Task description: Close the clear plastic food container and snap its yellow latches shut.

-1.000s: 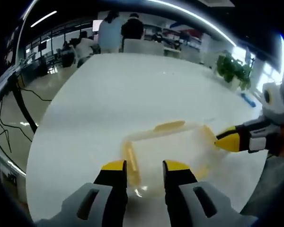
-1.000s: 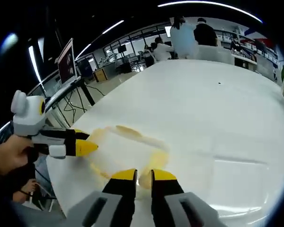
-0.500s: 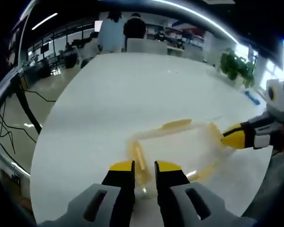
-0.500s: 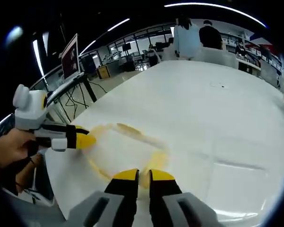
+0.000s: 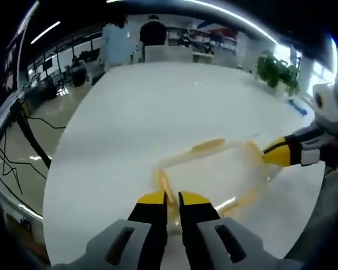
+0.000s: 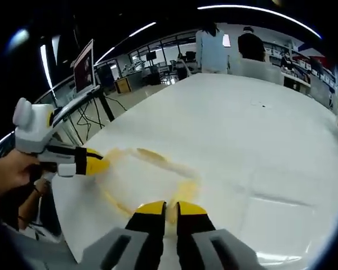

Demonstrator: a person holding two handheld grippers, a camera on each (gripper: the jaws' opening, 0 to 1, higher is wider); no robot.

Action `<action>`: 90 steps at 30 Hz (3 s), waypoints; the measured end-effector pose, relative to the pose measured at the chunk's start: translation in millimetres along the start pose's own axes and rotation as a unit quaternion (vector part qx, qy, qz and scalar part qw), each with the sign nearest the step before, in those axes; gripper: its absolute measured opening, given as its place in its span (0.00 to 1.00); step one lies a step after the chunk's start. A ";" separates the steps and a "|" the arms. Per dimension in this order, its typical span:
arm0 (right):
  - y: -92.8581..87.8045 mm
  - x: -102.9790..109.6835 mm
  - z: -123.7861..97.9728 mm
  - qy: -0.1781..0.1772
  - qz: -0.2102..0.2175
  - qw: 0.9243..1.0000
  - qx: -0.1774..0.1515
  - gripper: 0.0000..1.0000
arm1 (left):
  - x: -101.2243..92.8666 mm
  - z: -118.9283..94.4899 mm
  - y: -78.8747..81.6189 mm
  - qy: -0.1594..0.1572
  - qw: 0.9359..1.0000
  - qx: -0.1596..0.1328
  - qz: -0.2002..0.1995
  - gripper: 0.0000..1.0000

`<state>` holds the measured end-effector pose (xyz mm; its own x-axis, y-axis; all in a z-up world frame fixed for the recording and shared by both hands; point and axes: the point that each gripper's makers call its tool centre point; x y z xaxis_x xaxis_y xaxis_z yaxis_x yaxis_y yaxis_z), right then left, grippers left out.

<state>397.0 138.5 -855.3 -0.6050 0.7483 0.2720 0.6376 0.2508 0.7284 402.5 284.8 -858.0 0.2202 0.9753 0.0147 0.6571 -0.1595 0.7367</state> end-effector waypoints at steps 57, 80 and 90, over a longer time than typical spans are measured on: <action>28.5 18.1 -47.8 0.007 -0.017 0.999 -0.047 0.02 | -11.4 -59.0 31.7 0.014 0.999 -0.033 0.015 0.05; 38.5 13.0 -64.9 0.005 -0.024 0.998 -0.066 0.02 | -24.3 -73.1 45.7 0.025 0.998 -0.046 0.016 0.05; 39.7 9.0 -73.7 0.002 -0.027 0.997 -0.070 0.02 | -35.1 -77.4 50.1 0.025 0.998 -0.048 0.027 0.06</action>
<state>381.8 109.9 -777.6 -0.6385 0.7340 0.2313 0.5309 0.2025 0.8229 371.9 254.3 -769.3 0.2150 0.9726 0.0880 0.5724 -0.1985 0.7956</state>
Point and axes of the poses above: the point that each gripper's makers call its tool centre point, and the gripper's own axes: z roughly forward along the fingers, x roughly to its left, y roughly out of its top, and after that the axes turned 6 degrees about y, right-handed
